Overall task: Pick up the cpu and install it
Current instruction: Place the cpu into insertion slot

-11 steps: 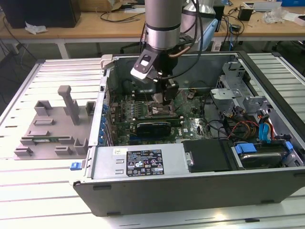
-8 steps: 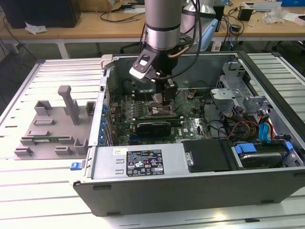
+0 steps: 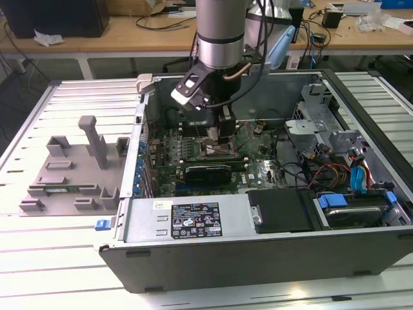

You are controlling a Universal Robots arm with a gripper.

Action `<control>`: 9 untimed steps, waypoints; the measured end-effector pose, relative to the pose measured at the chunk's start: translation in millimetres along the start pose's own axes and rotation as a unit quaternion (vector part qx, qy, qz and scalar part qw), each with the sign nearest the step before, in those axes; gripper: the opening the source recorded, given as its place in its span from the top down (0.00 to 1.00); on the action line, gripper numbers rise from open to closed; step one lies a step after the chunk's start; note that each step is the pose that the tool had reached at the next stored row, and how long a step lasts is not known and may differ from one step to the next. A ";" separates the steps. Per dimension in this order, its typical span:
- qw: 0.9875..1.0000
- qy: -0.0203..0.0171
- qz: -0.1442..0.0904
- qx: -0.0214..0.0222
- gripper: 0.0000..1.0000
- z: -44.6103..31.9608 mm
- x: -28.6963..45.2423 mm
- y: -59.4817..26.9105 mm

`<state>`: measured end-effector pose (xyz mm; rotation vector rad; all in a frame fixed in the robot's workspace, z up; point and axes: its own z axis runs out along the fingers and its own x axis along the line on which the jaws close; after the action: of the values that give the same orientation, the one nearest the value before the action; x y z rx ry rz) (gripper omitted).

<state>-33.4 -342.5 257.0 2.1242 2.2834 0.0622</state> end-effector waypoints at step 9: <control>1.000 0.000 0.004 0.000 0.46 12.7 3.2 -0.4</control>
<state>-33.5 -339.1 244.4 2.1335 2.2741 0.0616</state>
